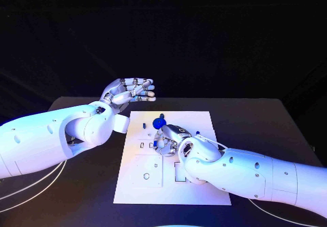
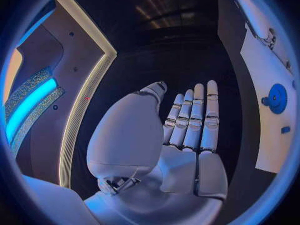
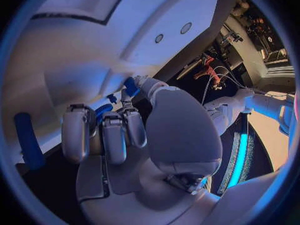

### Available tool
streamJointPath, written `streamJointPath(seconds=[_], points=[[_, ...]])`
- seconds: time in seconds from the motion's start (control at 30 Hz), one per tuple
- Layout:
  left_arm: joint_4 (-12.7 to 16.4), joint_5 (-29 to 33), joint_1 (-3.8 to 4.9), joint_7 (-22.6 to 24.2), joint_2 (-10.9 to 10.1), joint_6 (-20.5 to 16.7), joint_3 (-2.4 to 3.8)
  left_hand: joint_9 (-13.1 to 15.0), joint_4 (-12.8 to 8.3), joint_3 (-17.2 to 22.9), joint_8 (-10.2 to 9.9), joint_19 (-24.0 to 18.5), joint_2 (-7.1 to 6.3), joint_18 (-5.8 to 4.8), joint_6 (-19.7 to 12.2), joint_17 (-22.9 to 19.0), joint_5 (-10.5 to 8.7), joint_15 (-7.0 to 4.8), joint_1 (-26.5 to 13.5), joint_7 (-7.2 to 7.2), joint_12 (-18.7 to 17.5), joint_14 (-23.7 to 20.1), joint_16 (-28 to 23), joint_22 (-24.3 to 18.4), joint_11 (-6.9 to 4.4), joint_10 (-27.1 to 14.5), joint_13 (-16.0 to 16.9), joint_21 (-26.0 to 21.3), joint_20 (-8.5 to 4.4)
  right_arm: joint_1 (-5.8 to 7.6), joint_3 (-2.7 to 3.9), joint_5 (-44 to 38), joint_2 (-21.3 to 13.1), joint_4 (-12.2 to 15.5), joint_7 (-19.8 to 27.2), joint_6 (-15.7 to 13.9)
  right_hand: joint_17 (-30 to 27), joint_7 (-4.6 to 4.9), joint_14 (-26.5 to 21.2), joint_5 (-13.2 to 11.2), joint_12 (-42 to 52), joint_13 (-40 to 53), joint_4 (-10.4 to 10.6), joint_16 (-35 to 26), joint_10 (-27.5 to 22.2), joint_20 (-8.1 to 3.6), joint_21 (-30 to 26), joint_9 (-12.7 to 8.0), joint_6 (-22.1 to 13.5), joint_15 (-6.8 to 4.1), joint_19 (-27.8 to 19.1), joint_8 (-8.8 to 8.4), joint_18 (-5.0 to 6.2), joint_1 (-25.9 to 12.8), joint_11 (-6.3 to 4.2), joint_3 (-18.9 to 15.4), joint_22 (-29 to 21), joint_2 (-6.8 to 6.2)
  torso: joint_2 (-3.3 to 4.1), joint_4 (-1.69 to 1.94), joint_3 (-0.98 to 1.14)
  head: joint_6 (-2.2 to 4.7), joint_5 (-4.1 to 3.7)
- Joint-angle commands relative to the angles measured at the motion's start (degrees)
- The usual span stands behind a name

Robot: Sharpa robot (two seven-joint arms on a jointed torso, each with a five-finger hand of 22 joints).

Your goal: Assemble the parts on the task board

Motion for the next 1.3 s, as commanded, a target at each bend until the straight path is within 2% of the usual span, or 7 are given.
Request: streamJointPath(seconds=[0.03,0.3,0.47,0.8,0.97,1.1,1.3], points=[[0.12,0.09,0.04,0.31,0.07,1.05,0.03,0.09,0.08,0.37,-0.27,-0.45,-0.34,0.66,0.30,0.08,-0.23,0.02,0.18,1.12,-0.29,-0.23,0.23,0.08,0.24,0.04,-0.09,0.33,-0.10,-0.05,-0.01,-0.01,0.05,-0.04,0.98,0.59,14.58,0.07,5.87,-0.28,-0.56,5.08,0.33,0.03,-0.67,0.27,-0.49,-0.13,-0.53,0.43,-0.47,-0.38,0.11,-0.24,0.16,-0.34,5.84,-0.74,0.01,-0.02,0.02,0.02,-0.02],[0.09,0.09,0.04,0.27,0.07,1.07,0.03,0.09,0.08,0.37,-0.27,-0.45,-0.34,0.66,0.30,0.08,-0.23,0.02,0.18,1.12,-0.29,-0.23,0.23,0.08,0.24,0.04,-0.09,0.33,-0.10,-0.05,-0.03,0.21,-0.01,0.03,1.58,0.13,14.33,0.21,5.80,-0.28,-1.42,4.26,1.02,-0.07,-1.44,0.55,-1.09,-0.28,-1.00,0.64,-0.73,-0.53,0.24,-1.09,0.35,-1.90,5.52,-1.63,0.01,-0.01,0.01,-0.01,-0.02],[0.08,0.09,0.04,0.26,0.08,1.10,0.03,0.09,0.08,0.37,-0.27,-0.45,-0.34,0.66,0.30,0.08,-0.23,0.02,0.18,1.12,-0.29,-0.23,0.23,0.08,0.24,0.04,-0.09,0.33,-0.10,-0.06,-0.03,0.23,-0.09,0.34,1.96,-0.67,14.21,0.12,5.77,-3.61,-1.69,3.99,2.19,-0.12,-1.69,0.64,-1.53,-0.39,-1.35,0.64,-0.82,-0.46,0.31,-1.22,0.32,-5.00,5.36,-1.78,0.05,0.03,0.03,-0.01,-0.05],[-1.33,-1.74,0.02,-2.45,0.46,0.99,0.01,0.18,0.13,0.75,-0.44,0.87,-0.56,0.77,0.22,1.66,-0.29,-0.45,-0.23,1.42,-0.24,1.71,2.67,0.90,0.23,0.04,-0.07,2.07,-0.57,0.38,0.05,1.54,-2.24,2.51,6.60,-5.79,13.94,0.24,5.71,-6.61,-2.09,3.56,6.34,-0.25,-2.10,0.68,-2.45,-0.81,-2.39,0.72,-0.88,-0.29,0.42,2.29,0.45,-15.04,5.17,0.04,-0.26,-0.26,-0.05,0.02,0.14],[-2.90,-6.30,0.02,-6.85,0.83,0.97,-0.02,0.23,0.32,0.42,-0.93,4.68,-0.97,0.72,-0.61,5.84,-0.48,-1.70,-1.72,1.40,2.01,4.83,10.03,3.56,-0.46,2.58,0.97,7.14,-2.15,1.72,0.28,4.91,-4.67,3.79,13.14,-7.09,13.41,1.63,5.57,-6.33,-3.19,2.45,6.64,-0.50,-3.43,1.44,-4.83,-2.03,-6.38,1.72,-2.02,-2.96,0.86,5.46,1.68,-19.51,3.88,1.49,-0.70,-0.40,-0.02,0.18,0.42],[-4.96,-13.25,0.02,-14.40,1.25,2.01,-0.06,1.94,0.39,-0.34,2.67,9.74,-1.73,0.71,1.05,16.16,-0.56,-4.16,-4.01,-0.27,9.73,10.30,27.05,10.30,-2.69,6.76,5.51,18.50,-5.10,3.34,0.62,8.97,-8.83,6.37,19.71,-7.35,13.34,1.97,5.55,-6.05,-3.49,2.10,6.62,-0.53,-3.83,1.73,-5.25,-2.31,-7.05,1.98,-2.18,-3.69,0.94,6.72,1.95,-20.35,3.71,2.06,-1.20,-0.52,-0.01,0.21,0.63],[-6.92,-27.99,0.02,-26.31,1.73,7.41,-0.11,7.40,0.85,-3.40,13.23,8.26,-0.34,0.34,1.80,38.60,-0.54,-6.64,-12.91,-2.92,33.15,22.12,50.74,22.65,-5.23,4.16,22.44,35.47,-6.89,5.69,1.03,18.09,-16.40,10.84,25.28,-6.13,12.85,1.96,5.41,-2.14,-3.90,1.60,6.57,-0.76,-4.35,1.88,-6.09,-2.40,-6.38,2.02,-2.52,-4.04,1.12,8.37,1.95,-20.14,3.36,3.07,-1.73,-0.73,0.03,0.12,1.00]])
